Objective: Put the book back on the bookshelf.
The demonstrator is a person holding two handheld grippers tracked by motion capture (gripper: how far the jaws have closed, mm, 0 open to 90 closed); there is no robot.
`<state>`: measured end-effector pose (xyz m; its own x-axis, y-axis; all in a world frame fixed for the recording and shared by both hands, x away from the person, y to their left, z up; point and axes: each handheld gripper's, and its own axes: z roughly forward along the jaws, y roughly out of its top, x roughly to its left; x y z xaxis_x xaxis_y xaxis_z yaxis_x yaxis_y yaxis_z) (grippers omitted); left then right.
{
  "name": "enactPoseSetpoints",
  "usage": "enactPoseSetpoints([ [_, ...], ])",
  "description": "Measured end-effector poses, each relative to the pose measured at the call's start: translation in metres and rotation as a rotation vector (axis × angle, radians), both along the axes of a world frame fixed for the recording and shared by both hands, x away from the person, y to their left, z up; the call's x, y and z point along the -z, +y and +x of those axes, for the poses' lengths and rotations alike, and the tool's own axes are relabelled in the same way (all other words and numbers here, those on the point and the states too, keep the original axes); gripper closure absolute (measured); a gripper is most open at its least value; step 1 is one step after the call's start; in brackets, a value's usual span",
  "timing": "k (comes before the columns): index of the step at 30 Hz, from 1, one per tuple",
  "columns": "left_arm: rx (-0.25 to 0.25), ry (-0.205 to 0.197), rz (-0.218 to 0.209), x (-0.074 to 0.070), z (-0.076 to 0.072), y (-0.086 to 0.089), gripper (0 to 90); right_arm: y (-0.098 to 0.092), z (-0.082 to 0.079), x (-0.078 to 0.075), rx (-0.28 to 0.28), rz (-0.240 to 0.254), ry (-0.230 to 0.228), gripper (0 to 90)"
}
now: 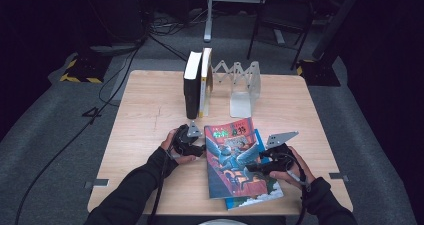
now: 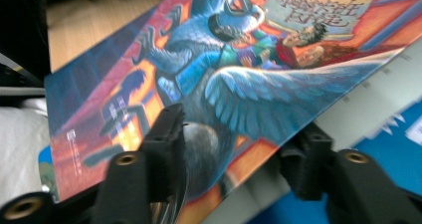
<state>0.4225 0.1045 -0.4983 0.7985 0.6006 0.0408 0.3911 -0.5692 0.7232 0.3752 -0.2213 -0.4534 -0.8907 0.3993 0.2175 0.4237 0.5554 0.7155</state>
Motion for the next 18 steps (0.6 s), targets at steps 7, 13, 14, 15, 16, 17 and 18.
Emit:
enactPoseSetpoints([
  [7, 0.008, 0.008, -0.014, 0.002, 0.006, 0.0, 49.4, 0.003, 0.009, 0.002, -0.042, 0.035, 0.02, 63.4],
  [13, 0.031, 0.051, -0.065, -0.007, 0.018, 0.007, 55.9, 0.002, 0.002, -0.003, -0.058, 0.057, -0.059, 69.2],
  [14, 0.035, 0.053, -0.08, -0.01, 0.02, 0.007, 58.5, 0.002, 0.001, -0.004, -0.057, 0.063, -0.078, 69.2],
  [15, 0.04, 0.046, -0.089, -0.015, 0.022, 0.007, 60.0, 0.002, 0.0, -0.006, -0.054, 0.066, -0.101, 69.5],
  [16, 0.048, 0.035, -0.096, -0.02, 0.024, 0.007, 62.4, 0.001, -0.001, -0.007, -0.048, 0.073, -0.12, 70.0],
  [17, 0.052, 0.031, -0.108, -0.027, 0.027, 0.007, 65.1, 0.0, -0.001, -0.009, -0.039, 0.081, -0.138, 70.4],
  [18, 0.055, 0.029, -0.118, -0.032, 0.028, 0.007, 67.2, 0.0, -0.002, -0.011, -0.025, 0.08, -0.166, 70.7],
])
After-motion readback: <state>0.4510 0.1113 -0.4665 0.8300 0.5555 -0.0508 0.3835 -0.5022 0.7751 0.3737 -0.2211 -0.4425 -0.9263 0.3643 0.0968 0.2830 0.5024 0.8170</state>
